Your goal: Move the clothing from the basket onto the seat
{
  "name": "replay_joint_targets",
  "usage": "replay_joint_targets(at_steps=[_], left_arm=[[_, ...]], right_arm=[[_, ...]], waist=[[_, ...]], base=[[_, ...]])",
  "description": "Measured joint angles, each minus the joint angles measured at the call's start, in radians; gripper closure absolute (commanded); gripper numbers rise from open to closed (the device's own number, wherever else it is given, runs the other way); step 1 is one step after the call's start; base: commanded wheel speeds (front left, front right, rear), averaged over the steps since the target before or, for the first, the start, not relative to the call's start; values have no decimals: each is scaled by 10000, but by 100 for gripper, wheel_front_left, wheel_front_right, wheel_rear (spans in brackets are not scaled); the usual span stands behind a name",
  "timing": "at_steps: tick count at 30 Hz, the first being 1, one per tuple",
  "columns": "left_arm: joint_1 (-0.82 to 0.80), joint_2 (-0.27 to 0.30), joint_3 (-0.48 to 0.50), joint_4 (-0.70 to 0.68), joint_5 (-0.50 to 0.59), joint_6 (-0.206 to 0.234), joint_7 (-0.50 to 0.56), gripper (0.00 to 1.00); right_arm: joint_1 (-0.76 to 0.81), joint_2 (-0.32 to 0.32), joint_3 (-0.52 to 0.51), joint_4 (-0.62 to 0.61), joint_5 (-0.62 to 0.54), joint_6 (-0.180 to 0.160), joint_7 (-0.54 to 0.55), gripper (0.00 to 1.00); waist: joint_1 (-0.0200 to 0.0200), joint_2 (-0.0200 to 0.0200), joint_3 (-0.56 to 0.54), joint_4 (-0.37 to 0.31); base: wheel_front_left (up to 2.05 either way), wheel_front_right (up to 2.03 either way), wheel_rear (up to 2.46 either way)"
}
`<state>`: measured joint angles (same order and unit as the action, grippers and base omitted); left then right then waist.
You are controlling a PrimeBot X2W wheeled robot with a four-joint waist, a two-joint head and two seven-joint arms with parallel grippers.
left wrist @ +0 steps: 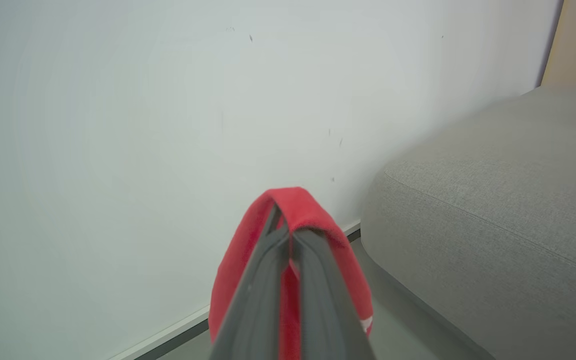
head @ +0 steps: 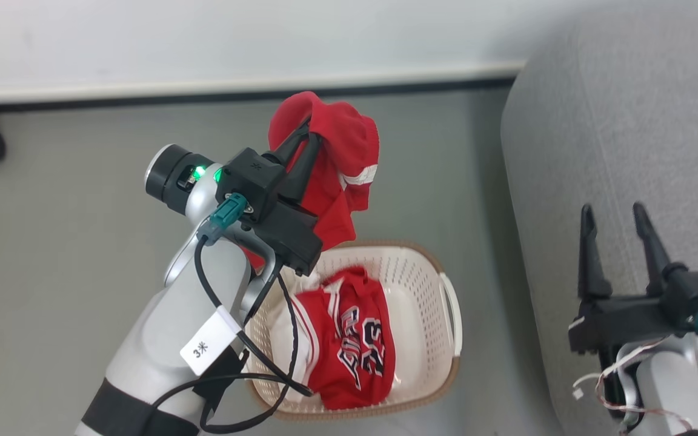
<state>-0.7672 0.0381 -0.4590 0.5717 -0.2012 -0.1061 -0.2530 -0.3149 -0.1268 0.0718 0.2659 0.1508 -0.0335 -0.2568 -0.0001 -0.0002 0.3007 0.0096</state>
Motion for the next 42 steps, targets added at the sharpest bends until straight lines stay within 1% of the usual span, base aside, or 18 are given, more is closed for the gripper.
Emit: replay_joint_targets(at_steps=[4, 7, 13, 19, 25, 29, 33, 38, 42], left_arm=[[-4, 6, 121, 0, -29, -2, 0, 100], [-6, 0, 209, 23, -301, -10, 0, 100], [37, -2, 221, 165, -439, -69, 0, 100], [498, -6, -29, 353, -552, -86, 0, 100], [833, -4, -527, -38, -984, -92, 0, 100], [934, -8, -846, -339, -1099, -88, 0, 100], [1041, 0, -1106, -483, -1158, -44, 0, 100], [1147, 4, -1486, -792, -1262, 69, 0, 100], [1214, 6, -1852, -1089, -1593, 192, 0, 100]], right_arm=[[241, 82, 144, 265, 0, 105, 2, 0], [420, 123, 257, 397, -2, 174, 0, 0], [688, 217, 713, 807, -25, 470, 2, 0], [872, 418, 1524, 1223, -150, 926, 2, 0], [993, 585, 2638, 1429, -337, 1250, 2, 0], [893, 621, 3283, 1661, -393, 1394, 2, 0], [421, 635, 3762, 1898, -443, 1484, 2, 0], [-100, 644, 4230, 2240, -443, 1528, 2, 0], [-511, 650, 4581, 2723, -439, 1567, 2, 0]], waist=[[-1, 0, -621, 95], [0, 0, -1082, 139], [0, 0, -1996, 184], [0, 0, -2898, 193], [0, 0, -3672, 199], [-1, 0, -4006, 212], [0, 0, -4156, 249], [1, 2, -4180, 306], [1, 2, -4163, 364]], base=[[0, 0, 0], [0, 0, 0], [0, 0, 0], [0, 0, 0], [0, 0, 0], [0, 0, 0], [0, 0, 0], [0, 0, 0], [0, 0, 0]])
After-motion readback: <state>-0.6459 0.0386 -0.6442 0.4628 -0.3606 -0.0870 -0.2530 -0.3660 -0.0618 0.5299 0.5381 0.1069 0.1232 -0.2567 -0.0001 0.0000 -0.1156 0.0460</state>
